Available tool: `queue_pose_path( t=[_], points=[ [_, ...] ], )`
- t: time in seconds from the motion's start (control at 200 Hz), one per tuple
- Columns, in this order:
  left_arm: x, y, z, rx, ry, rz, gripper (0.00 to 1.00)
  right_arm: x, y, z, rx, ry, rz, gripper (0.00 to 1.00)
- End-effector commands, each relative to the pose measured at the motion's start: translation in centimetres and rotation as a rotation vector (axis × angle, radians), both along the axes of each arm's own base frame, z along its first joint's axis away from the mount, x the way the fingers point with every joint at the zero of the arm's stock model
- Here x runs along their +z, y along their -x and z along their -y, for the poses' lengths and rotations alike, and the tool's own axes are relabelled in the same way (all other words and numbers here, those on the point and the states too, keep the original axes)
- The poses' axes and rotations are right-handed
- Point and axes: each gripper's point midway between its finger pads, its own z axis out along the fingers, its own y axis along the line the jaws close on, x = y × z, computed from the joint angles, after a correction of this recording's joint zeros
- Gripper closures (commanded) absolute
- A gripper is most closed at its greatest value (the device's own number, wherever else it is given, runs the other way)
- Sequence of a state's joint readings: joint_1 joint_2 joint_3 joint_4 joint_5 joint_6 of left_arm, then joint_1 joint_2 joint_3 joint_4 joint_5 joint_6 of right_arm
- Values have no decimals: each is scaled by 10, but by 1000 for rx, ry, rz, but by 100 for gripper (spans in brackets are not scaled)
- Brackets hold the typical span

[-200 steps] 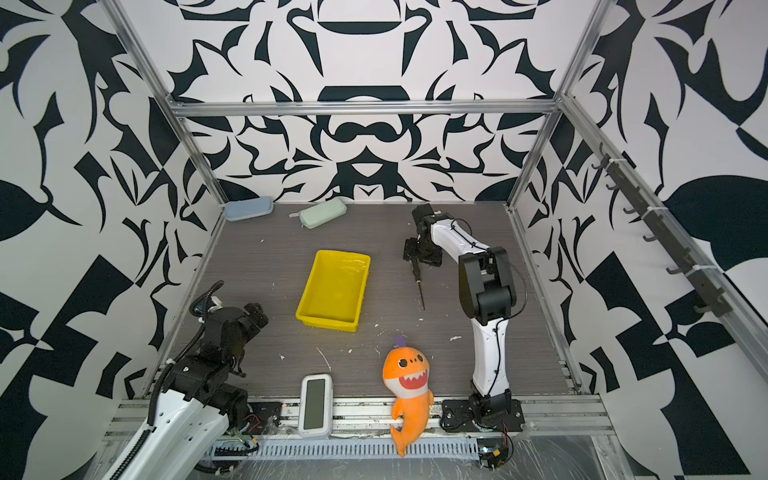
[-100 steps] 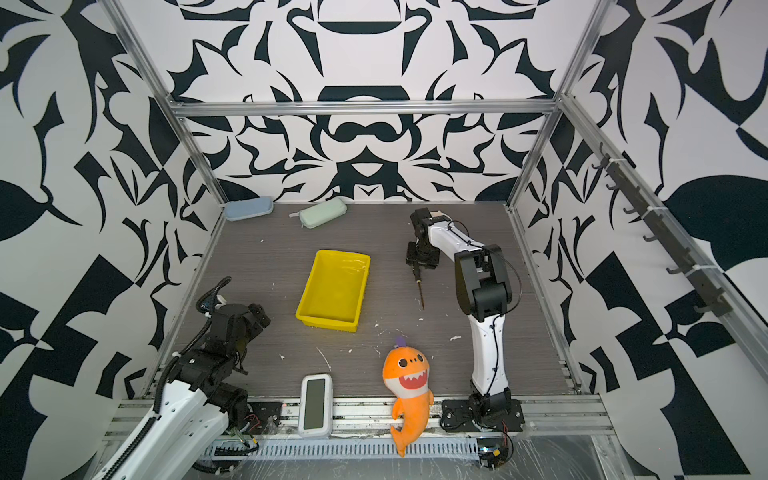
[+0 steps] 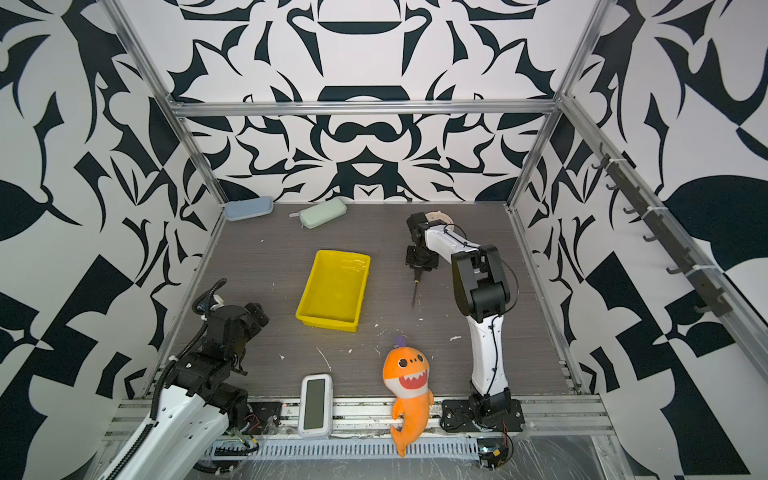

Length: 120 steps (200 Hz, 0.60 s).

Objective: Put the screwdriver in the bin
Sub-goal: 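Lower the right gripper and close it on the screwdriver handle, then carry the screwdriver with the right gripper over the yellow bin and lower it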

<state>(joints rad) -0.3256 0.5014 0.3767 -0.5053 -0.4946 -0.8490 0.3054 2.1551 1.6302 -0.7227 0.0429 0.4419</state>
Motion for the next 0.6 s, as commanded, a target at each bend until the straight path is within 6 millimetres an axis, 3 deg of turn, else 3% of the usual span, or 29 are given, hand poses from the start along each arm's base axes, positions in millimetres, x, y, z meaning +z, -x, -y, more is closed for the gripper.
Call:
queue_pose_path(
  t=[0.0, 0.125, 0.27, 0.37, 0.435, 0.595],
  points=[
    [-5, 2, -5, 28, -7, -9, 11, 15, 10, 2, 25, 70, 21, 88],
    [-7, 3, -4, 32, 2, -11, 11, 43, 15, 0, 41, 93, 77, 96],
    [-7, 5, -4, 36, 17, -3, 10, 109, 19, -25, 36, 33, 201, 97],
    [-8, 6, -4, 32, 22, 0, 10, 150, 26, -68, 9, -121, 286, 95],
    [-7, 6, -3, 30, 26, 6, 9, 167, 31, -103, -16, -251, 324, 96],
    [-5, 7, -4, 31, 32, 22, 9, 179, 40, -173, -40, -427, 354, 96]
  ],
)
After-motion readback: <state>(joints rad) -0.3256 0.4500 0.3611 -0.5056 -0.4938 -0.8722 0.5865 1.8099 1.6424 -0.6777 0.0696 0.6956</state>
